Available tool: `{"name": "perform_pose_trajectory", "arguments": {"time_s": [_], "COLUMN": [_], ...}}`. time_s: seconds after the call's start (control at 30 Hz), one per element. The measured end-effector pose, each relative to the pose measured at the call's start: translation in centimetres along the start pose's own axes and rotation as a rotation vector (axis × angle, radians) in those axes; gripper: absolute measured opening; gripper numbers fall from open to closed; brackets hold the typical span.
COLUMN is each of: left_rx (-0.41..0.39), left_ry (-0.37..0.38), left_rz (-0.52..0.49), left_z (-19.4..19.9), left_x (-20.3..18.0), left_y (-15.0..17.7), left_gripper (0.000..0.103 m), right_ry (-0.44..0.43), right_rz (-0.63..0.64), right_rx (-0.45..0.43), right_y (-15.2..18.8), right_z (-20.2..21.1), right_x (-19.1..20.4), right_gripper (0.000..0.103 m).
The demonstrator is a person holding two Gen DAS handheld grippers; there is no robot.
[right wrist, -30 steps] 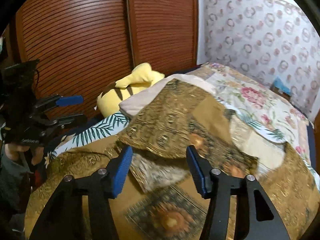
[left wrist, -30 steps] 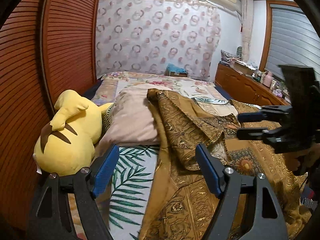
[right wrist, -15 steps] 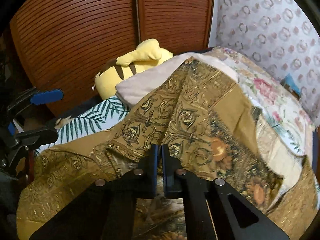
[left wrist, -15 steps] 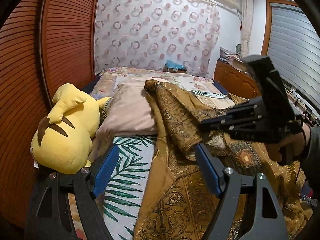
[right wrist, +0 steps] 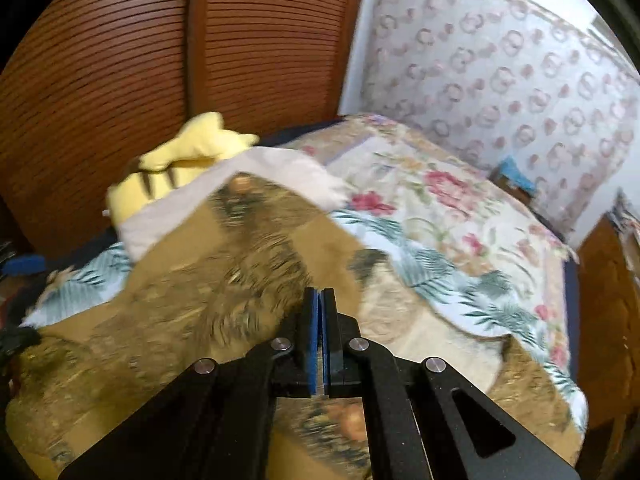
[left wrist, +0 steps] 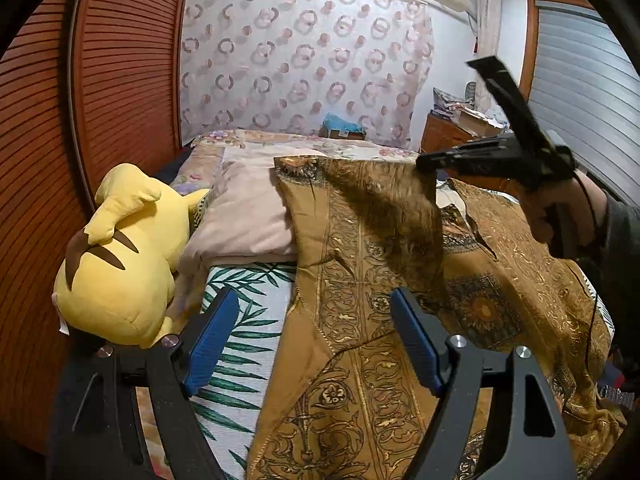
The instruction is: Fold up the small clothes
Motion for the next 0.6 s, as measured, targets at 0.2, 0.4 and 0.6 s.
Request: {"name": "perform_pose_trajectory", "arguments": {"time_s": [0.2, 0.4, 0.6], "left_rx": [0.007, -0.001, -0.008], "left_ry": [0.017, 0.038, 0.056], "left_rz": [-0.011, -0.026, -0.051], "left_z": [-0.2, -0.4, -0.6], "left_x": [-0.9, -2.6, -4.6], "left_y": [-0.1, -0.6, -1.5], "left_gripper": [0.079, 0.079, 0.079], "right_ry": [0.011, -0.007, 0.021], "right_rz": [-0.089, -0.145, -0.171], "right_rx": [-0.003, -0.072, -0.159], "right_y": [-0.2, 0.5, 1.7], "right_z": [0.0, 3.9, 9.7], "right_x": [-0.6, -1.0, -1.6], "right_gripper": [0.033, 0.051, 0.052]}}
Point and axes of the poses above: each gripper's, at about its wrist camera, not at the fingertips, and z roughly against the way its jaws point, x to its left, y to its underside, the point moved 6 cm from there along -z, roughly the way its jaws point, and after that the axes turned 11 degrees about -x, right-handed, at the moved point
